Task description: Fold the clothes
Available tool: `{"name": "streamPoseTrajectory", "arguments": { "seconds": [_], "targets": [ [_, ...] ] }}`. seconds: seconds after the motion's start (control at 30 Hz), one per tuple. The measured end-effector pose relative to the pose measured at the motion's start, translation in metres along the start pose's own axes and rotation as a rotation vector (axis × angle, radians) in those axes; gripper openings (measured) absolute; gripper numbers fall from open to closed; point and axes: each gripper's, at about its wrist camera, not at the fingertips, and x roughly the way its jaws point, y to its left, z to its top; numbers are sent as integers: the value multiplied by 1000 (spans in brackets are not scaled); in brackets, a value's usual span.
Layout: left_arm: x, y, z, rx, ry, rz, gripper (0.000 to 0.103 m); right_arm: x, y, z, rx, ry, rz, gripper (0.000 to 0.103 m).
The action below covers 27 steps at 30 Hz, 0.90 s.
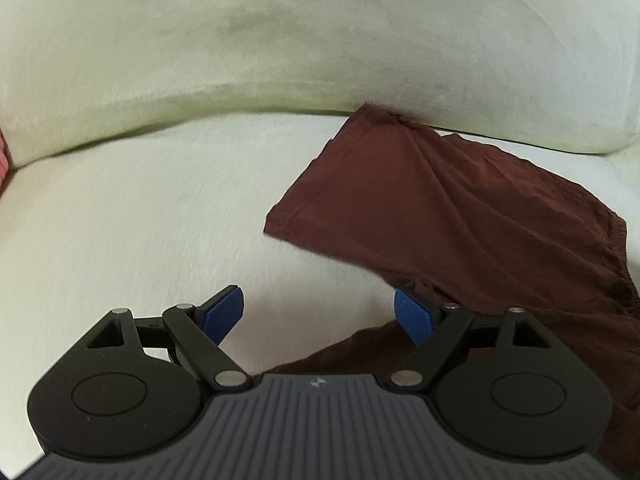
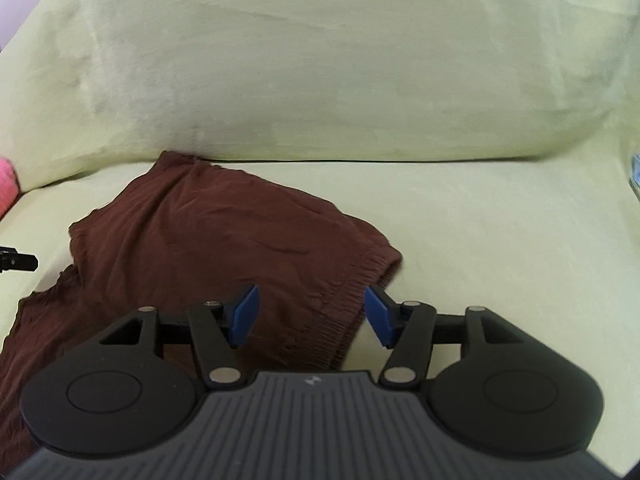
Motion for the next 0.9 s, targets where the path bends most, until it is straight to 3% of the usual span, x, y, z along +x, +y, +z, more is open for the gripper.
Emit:
{"name": "streamPoseTrajectory", "arguments": {
  "seconds": [0.3, 0.73, 0.9],
  "targets": [
    [-4, -22, 7, 59, -24, 57, 84, -15, 3, 0, -22, -18, -12, 65],
    [15, -21, 20, 93, -38, 67, 84, -2, 9, 10, -97, -45, -37, 64],
    [24, -10, 32, 101, -48, 92, 84, 10, 3, 12, -58, -47, -75, 65]
  ]
}}
